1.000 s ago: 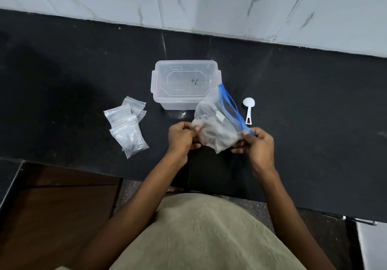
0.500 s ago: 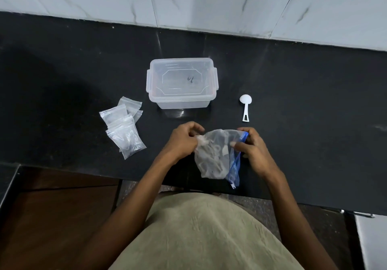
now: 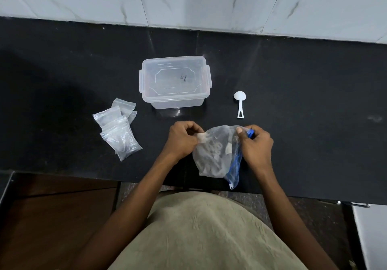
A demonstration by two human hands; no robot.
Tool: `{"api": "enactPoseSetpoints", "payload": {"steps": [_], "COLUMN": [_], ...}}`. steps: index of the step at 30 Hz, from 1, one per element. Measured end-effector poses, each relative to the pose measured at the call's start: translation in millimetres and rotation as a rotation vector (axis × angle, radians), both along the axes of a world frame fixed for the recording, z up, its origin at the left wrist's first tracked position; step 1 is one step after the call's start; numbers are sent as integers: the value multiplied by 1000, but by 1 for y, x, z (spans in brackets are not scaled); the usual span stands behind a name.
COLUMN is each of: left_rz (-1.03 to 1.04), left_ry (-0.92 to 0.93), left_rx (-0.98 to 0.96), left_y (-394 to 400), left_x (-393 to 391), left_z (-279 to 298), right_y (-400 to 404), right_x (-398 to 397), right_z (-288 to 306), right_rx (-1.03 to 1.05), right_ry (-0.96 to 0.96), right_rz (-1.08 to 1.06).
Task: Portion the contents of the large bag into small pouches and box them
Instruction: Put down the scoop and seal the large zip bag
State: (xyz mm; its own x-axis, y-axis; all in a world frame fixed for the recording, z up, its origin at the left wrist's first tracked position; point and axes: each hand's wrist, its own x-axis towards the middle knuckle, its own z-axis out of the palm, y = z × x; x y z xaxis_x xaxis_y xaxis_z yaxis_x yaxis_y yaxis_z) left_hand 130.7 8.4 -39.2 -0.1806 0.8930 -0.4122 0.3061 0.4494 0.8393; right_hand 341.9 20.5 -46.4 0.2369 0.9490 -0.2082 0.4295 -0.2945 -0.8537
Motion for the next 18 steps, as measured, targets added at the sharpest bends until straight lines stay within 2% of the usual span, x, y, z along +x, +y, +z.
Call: {"api": "enactPoseSetpoints", "payload": {"steps": [3,5,9,13,18], "left_rz": [9,42,133,239,7], "left_ry": [169,172,-54,-328,-364], "left_rx": [-38,-91,-103,-119,-384], "left_y": [4,5,7,4,0], "left_x": [3,7,10,8,13], "left_z": [0,1,2,4,5], "right_y": [1,-1,0,1,0], "right_x": [4,5,7,10,9], "right_z": [-4,-7,-8,-13,-17], "right_rx": [-23,-42,-28,3,46], "right_ry": [85,116,83,39,-17], "right_rz": [-87,-99,-83,-173,-298]}}
